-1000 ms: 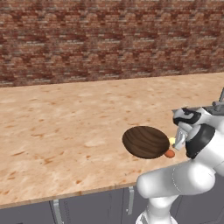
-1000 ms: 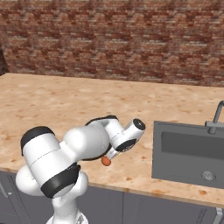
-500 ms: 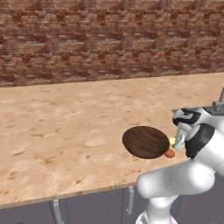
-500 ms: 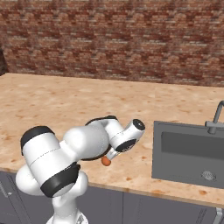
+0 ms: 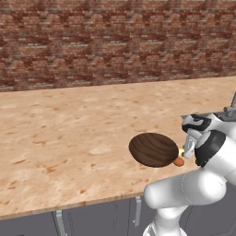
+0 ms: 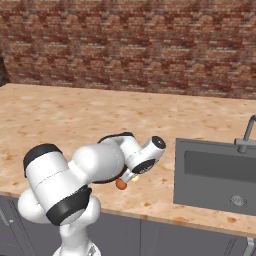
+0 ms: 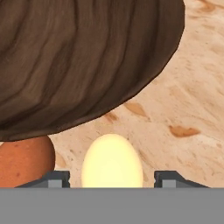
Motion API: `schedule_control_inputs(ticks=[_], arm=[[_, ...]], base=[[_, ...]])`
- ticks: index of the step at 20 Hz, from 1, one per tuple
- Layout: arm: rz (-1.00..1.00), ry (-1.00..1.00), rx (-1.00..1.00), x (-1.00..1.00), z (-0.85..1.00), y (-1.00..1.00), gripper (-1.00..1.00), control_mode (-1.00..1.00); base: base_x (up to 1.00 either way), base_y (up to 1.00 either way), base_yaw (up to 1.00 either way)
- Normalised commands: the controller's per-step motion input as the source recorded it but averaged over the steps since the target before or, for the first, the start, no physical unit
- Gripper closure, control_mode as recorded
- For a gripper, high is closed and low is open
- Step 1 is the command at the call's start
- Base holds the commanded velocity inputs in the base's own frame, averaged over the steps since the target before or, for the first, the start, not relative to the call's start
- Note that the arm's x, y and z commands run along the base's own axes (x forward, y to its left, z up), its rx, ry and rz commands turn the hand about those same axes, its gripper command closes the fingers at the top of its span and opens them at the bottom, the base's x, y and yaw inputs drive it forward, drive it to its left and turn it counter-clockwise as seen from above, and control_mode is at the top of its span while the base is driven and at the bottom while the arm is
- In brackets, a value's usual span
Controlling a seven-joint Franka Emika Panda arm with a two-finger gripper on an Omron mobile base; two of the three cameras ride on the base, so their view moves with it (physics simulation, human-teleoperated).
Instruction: Gather the eggs and milk located in the vicinity of the sink area and place them right next to the bowl.
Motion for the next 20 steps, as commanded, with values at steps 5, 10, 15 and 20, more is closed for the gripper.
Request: schedule_control_inputs(ticks=[5, 10, 15, 20], arm=[[0.0, 0.0, 0.0, 0.0, 0.0, 0.0, -1.0, -1.0], [0.0, 0.0, 0.0, -0.05, 0.29, 0.0, -1.0, -1.0], [-0.03, 0.0, 0.0, -0.26, 0.6, -0.03, -1.0, -1.0], [-0.06, 0.0, 0.0, -0.27, 0.44, 0.11, -1.0, -1.0]], base=[[0.0, 0.0, 0.0], [0.0, 0.0, 0.0], [0.0, 0.0, 0.0], [0.0, 0.0, 0.0]])
